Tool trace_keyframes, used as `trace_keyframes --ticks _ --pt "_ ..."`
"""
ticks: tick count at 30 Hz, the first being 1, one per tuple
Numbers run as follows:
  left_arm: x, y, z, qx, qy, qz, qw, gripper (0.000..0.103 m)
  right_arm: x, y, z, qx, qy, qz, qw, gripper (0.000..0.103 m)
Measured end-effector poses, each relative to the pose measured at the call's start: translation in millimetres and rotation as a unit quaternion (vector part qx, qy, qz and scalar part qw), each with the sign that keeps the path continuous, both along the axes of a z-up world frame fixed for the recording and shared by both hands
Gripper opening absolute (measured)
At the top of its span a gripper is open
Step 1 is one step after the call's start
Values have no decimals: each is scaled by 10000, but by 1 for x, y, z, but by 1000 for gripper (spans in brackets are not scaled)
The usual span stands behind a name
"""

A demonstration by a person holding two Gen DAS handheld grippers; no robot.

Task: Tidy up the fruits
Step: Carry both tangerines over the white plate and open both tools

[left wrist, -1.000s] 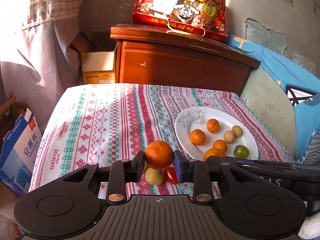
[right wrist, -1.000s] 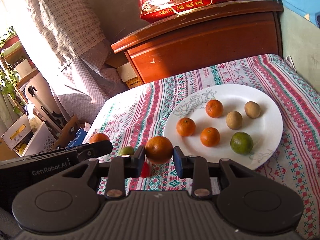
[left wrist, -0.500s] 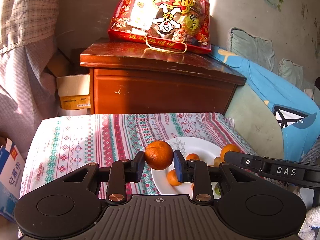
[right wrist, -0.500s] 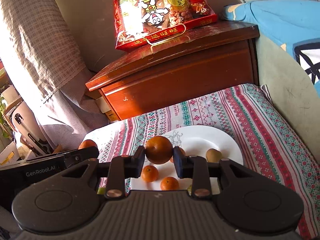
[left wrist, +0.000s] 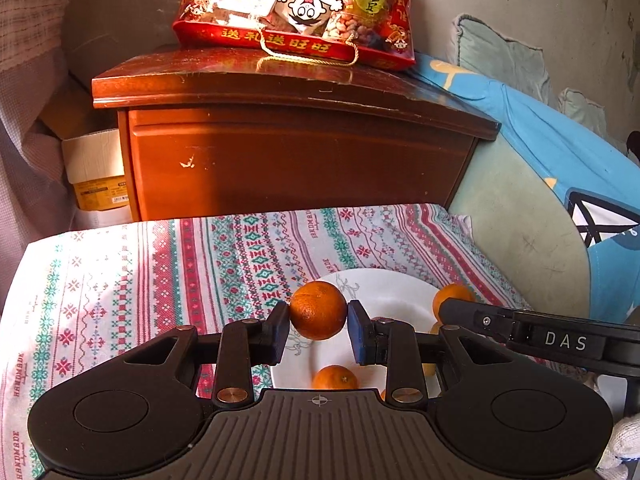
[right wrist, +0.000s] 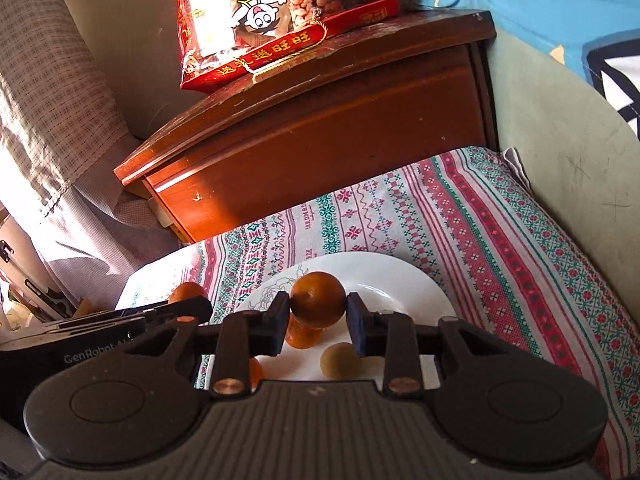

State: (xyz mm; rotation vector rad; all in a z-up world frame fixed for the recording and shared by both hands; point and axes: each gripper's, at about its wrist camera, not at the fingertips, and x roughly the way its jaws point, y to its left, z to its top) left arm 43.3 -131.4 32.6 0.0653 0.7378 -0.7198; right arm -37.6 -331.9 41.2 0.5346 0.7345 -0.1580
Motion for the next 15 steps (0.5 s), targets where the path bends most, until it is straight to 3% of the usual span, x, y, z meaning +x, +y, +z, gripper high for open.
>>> trace_keyframes --ticks 7,15 --pt "9 -15 -17 153 171 -31 9997 29 8 -3 -14 38 176 -62 9998 31" --pt "12 -20 -15 80 188 -14 9998 30 8 -7 -15 121 187 -134 9997 34"
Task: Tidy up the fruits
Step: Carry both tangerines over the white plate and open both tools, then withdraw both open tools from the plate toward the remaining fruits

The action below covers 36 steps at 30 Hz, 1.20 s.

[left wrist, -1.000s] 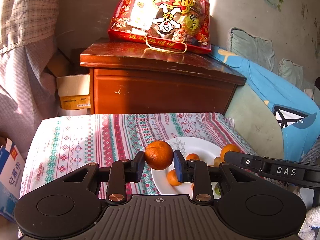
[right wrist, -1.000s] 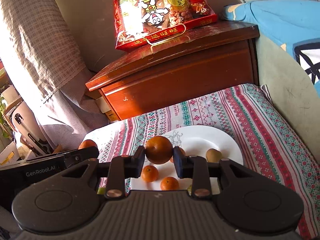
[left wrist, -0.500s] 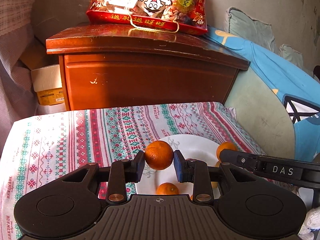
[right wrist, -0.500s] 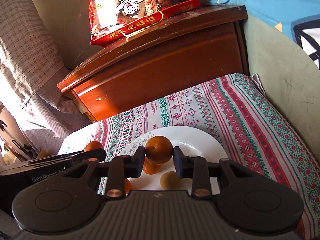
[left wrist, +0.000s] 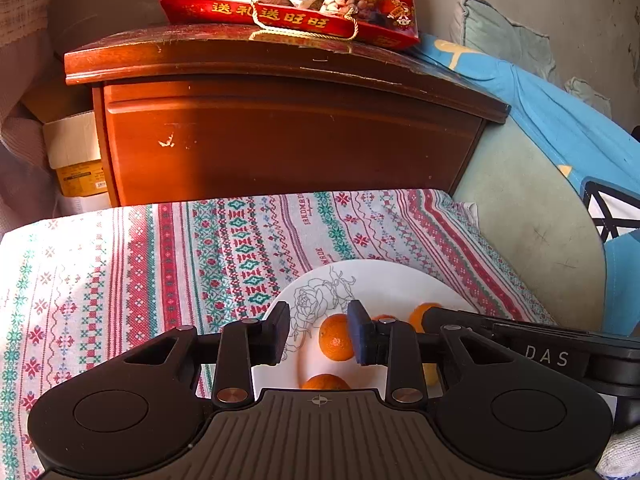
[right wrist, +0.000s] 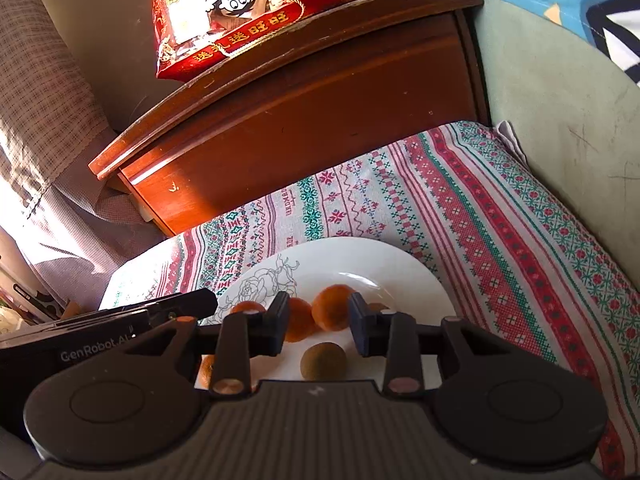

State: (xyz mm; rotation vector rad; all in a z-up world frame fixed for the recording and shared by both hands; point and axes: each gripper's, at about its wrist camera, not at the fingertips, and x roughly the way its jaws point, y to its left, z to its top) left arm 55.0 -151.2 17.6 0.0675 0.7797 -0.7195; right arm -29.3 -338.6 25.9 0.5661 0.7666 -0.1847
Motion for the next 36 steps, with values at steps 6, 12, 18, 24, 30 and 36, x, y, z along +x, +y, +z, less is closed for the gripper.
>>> trace_keyframes --ticks 6,12,18,24,30,36 --pt "-2 3 13 -16 -74 40 10000 32 0 0 7 28 -55 -4 10000 34" --pt "-3 13 22 15 105 108 9999 33 -6 5 13 -34 4 29 10000 35" --pt "-6 35 30 76 87 333 9994 35 -15 18 24 -151 -33 156 9998 36" --pt "-9 63 37 3 141 493 9987 43 -22 38 31 -182 -119 390 9990 39" --pt "-15 87 38 9 132 704 9974 50 -31 56 34 -139 -161 560 9982 39" --pt "-24 107 35 -24 186 803 9966 50 -44 74 36 -82 -202 727 9971 39"
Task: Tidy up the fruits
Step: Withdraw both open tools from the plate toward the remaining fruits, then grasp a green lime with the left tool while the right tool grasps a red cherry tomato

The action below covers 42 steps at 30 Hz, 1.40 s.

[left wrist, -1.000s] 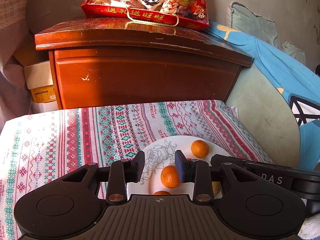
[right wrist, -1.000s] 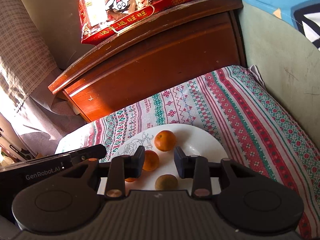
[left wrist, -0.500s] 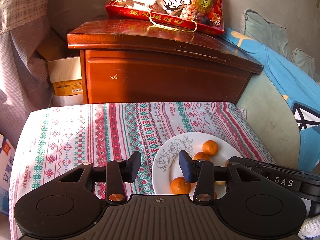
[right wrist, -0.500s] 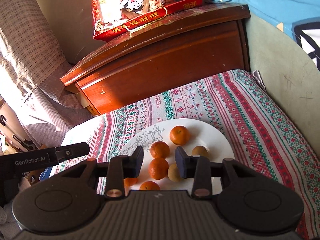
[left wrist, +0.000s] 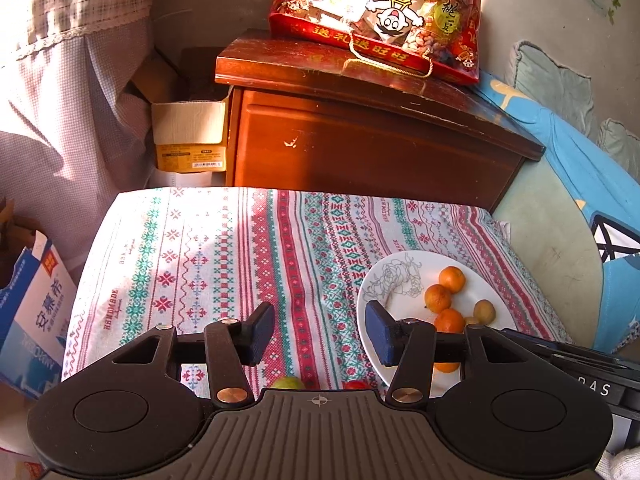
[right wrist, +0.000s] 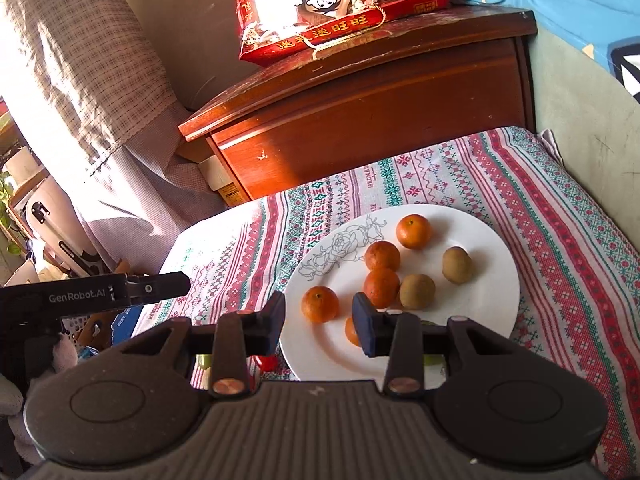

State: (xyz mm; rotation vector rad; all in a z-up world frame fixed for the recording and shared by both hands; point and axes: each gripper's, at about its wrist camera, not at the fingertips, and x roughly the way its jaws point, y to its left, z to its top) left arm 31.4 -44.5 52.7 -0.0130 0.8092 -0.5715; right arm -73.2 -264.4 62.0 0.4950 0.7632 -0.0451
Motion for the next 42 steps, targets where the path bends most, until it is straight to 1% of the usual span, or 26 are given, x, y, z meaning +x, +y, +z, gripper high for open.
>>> trace_keyframes --ticks 3,8,14,18,21,28,36,40,42 --pt "-5 10 -3 -50 76 54 9999 50 -5 10 -1 28 0 102 9999 39" --pt "-12 23 -9 -14 142 137 9998 50 -12 27 -5 18 17 301 9995 39" --pt "-18 37 -15 125 107 212 9996 50 -15 48 -16 -9 104 634 9979 39" --pt "-18 43 -19 171 155 257 9994 49 -13 63 -23 -205 111 910 9956 37" --pt "-16 46 -22 202 178 299 9992 48 -10 70 -30 -253 153 1061 9939 35" --pt "-11 44 -28 98 343 244 9991 44 0 77 -44 -454 189 1191 9917 35" --pt "-2 34 -48 -14 663 133 9977 44 7 82 -53 -610 173 1321 9892 32" --pt "0 28 -52 -31 745 49 9972 44 9 85 -57 -656 144 1357 9885 29" --pt "1 25 -56 29 764 23 9971 44 10 85 -57 -666 116 1345 9886 27"
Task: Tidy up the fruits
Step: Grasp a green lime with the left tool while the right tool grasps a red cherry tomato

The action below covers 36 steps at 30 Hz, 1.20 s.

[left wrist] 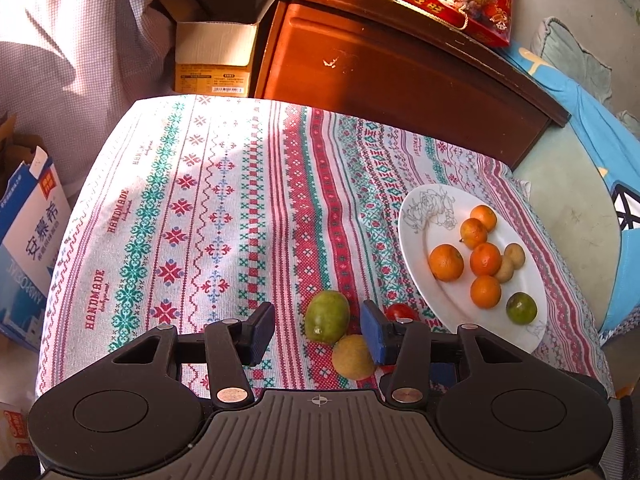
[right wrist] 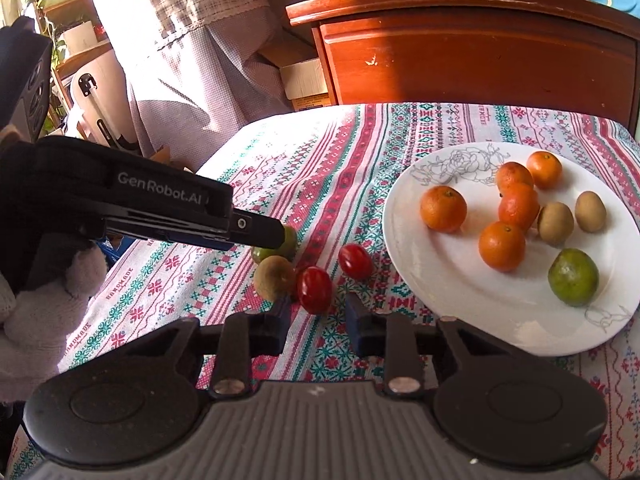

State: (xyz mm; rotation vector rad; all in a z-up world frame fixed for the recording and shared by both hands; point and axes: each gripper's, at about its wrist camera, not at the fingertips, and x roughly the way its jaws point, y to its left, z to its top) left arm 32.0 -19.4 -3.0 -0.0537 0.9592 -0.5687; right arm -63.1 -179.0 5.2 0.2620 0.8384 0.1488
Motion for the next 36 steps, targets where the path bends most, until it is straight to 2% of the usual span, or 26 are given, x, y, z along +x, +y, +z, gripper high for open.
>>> trace_keyframes --ticks 4,9,11,14,18,20,23,36 --pt "2 -1 -7 5 103 35 9999 38 1 -2 -1 47 -9 -58 10000 19" --pt "3 -2 -11 -43 132 -18 9999 35 0 -6 0 18 1 -148 9999 17" --pt "1 -3 -9 -29 49 -37 10000 26 -1 -10 0 76 23 -222 9997 17" --pt "0 0 -6 -18 -63 -9 10000 26 -2 -15 0 37 46 -360 9993 17" --pt "2 1 -8 -63 9 -37 10000 26 -1 -19 -1 112 78 -456 9989 17" --pt "1 -2 -9 -29 -16 -61 10000 27 -1 -17 -1 124 55 -436 9990 21" --pt "-1 -8 -11 46 -103 -119 9999 27 0 -17 -1 114 17 -441 9990 22" --pt "-6 -10 -12 191 -254 -145 9994 24 3 -17 0 174 49 -391 9991 19"
